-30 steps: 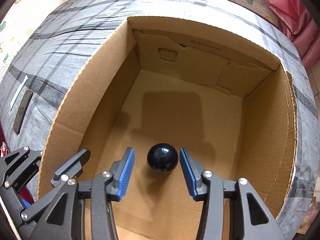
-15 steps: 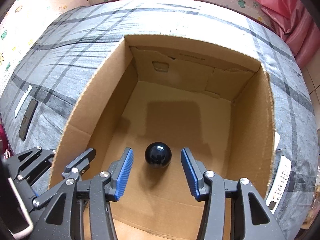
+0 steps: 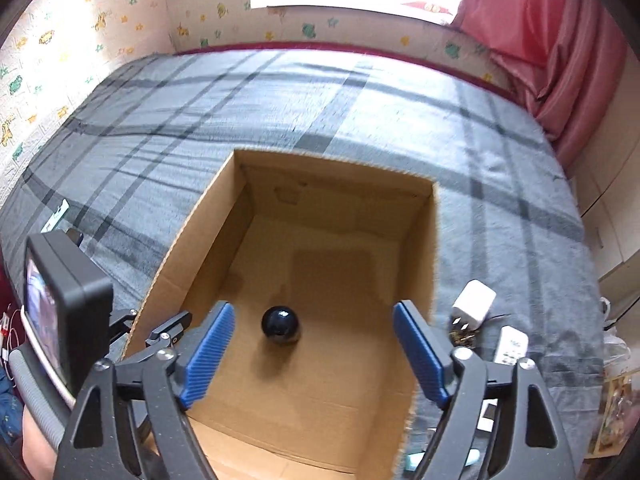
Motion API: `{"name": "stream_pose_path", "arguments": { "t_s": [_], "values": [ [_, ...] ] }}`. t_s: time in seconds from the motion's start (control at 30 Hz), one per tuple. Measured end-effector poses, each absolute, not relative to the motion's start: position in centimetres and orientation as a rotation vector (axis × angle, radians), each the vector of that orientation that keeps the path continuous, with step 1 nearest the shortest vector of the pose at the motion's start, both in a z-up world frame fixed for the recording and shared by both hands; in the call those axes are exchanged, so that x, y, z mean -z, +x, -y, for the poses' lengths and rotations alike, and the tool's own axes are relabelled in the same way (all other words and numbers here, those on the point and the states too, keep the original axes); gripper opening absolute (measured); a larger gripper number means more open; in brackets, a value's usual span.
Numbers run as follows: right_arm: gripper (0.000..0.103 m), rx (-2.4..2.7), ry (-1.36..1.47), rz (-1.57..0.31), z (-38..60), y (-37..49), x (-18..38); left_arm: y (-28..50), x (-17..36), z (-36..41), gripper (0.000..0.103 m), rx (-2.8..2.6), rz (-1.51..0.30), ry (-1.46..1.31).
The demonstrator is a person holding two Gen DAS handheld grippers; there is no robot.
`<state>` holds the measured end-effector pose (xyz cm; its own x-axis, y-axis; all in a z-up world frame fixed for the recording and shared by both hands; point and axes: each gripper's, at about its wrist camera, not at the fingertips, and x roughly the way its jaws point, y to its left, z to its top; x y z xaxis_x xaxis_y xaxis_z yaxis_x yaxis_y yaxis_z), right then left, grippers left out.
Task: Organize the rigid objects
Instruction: 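Open the right gripper to drop the ball into the box, withdraw, then grasp the white remote control with the right gripper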
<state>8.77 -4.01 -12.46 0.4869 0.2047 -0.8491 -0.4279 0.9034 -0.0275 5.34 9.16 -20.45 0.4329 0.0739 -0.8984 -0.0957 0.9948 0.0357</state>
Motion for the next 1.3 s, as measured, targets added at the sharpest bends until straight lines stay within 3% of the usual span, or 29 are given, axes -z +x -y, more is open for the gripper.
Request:
{"name": "stream_pose_path", "arguments": {
  "t_s": [0.2, 0.53, 1.3],
  "values": [
    [0.103, -0.338, -0.216, -0.938, 6.6, 8.6, 10.4, 5.4, 20.4, -9.0, 0.017, -0.108, -1.119, -0.013],
    [0.103, -0.193, -0.151, -0.924, 12.9, 10.1, 10.2, 5.4, 20.4, -9.1, 0.017, -0.106, -1.119, -0.022],
    [0.103, 0.122, -0.054, -1.123, 25.7, 14.4, 22.7, 5.4, 20.4, -9.1, 0.017, -0.108, -1.118, -0.020]
  ]
}}
